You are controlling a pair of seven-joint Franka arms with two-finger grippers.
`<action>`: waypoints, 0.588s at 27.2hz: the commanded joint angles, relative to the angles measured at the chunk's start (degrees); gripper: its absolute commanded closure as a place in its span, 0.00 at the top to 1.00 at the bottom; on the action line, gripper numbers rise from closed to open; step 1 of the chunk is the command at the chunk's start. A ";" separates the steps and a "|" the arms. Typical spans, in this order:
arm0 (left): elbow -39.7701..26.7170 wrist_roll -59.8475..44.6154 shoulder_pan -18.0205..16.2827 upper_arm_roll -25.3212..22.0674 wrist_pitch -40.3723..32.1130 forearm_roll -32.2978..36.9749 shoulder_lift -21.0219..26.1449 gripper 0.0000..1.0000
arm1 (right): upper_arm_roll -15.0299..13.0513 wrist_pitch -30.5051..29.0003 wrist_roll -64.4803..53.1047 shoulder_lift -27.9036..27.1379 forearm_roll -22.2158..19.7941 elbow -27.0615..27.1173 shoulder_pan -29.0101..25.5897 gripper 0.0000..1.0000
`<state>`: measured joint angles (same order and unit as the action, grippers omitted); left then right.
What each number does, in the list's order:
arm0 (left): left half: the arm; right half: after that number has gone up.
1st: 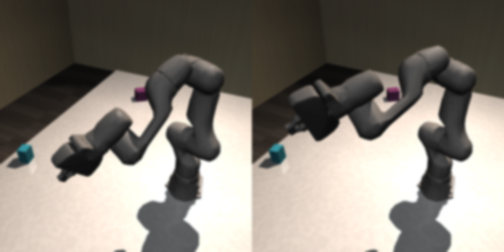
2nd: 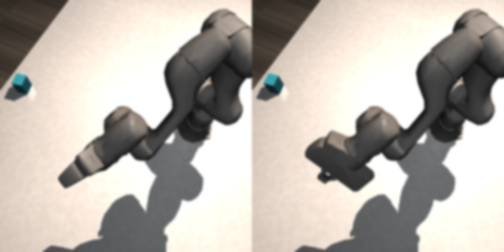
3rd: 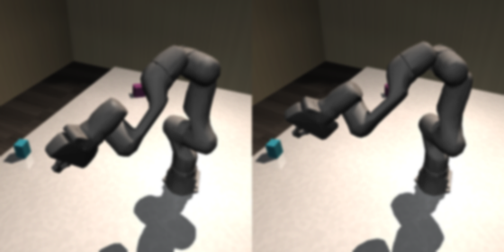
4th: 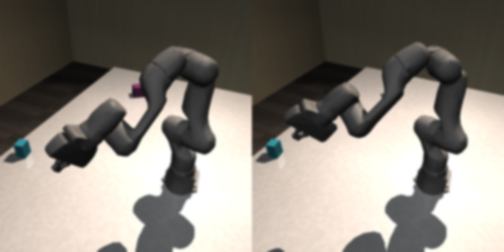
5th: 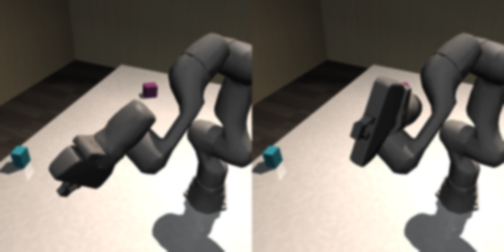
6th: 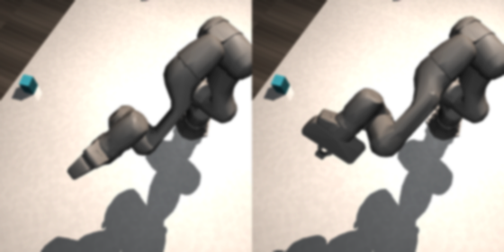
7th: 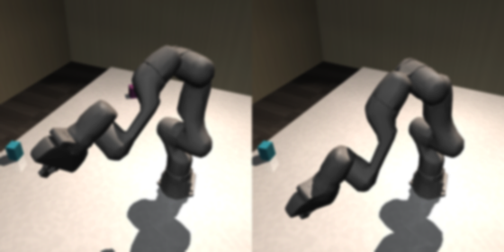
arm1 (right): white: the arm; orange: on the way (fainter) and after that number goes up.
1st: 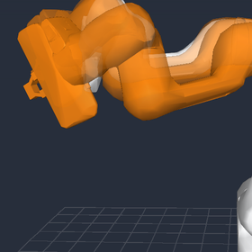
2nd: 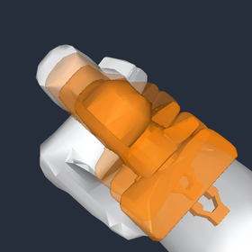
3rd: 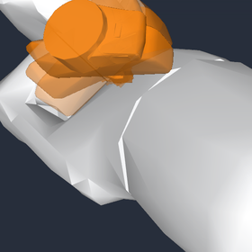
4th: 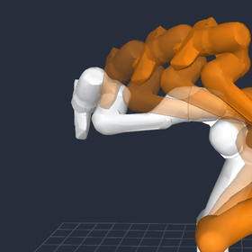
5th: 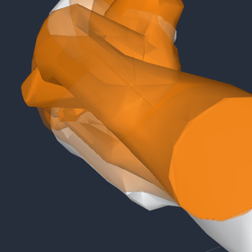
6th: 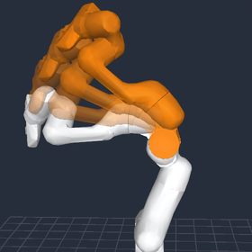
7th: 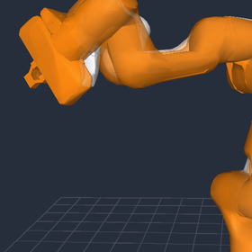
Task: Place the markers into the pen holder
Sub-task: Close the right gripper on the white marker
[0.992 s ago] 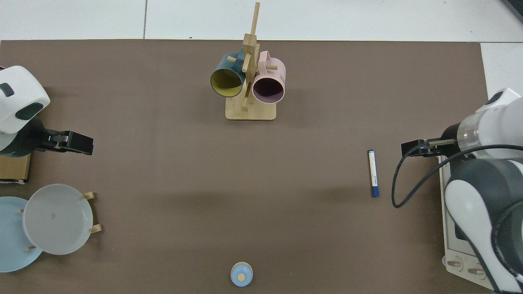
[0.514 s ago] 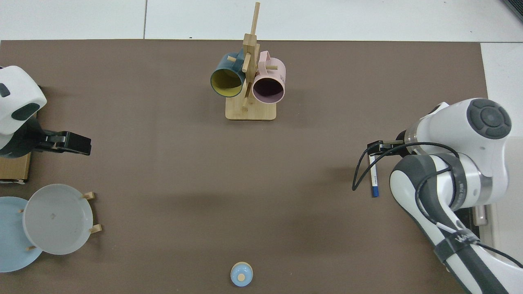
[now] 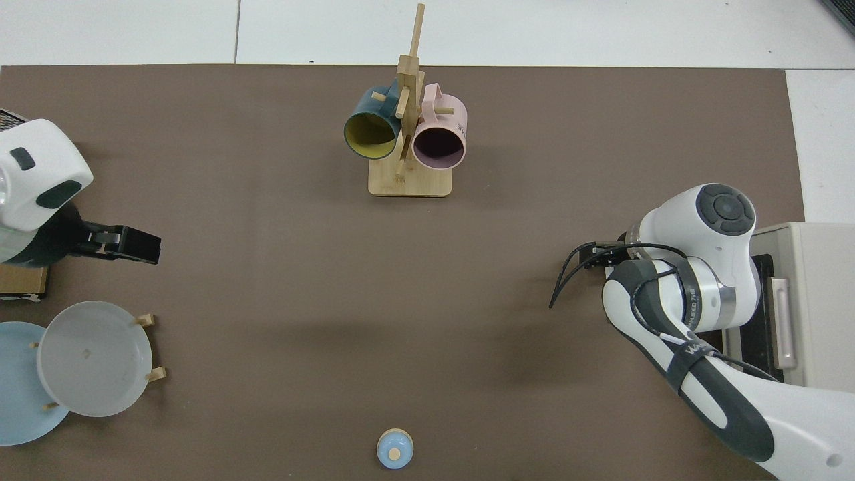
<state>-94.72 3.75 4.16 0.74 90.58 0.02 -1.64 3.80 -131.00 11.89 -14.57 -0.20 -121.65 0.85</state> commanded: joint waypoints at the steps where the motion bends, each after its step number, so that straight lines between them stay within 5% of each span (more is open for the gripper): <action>1: -1.96 0.20 2.25 -0.39 0.74 0.33 -1.79 1.00 | 0.07 -1.90 1.38 -0.11 -1.55 -0.69 0.03 0.01; 11: -2.05 0.29 3.05 -0.30 0.56 0.33 -1.79 1.00 | 0.07 -0.93 4.36 -0.46 -3.49 1.86 -0.15 0.00; 16: -2.05 0.29 3.05 -0.39 0.56 0.33 -1.79 1.00 | 0.24 4.94 10.07 0.07 -0.34 5.36 -0.06 0.00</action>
<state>-94.87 3.75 6.36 1.08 90.59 0.02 -1.77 3.75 -130.96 16.04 -14.62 -2.01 -119.85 0.98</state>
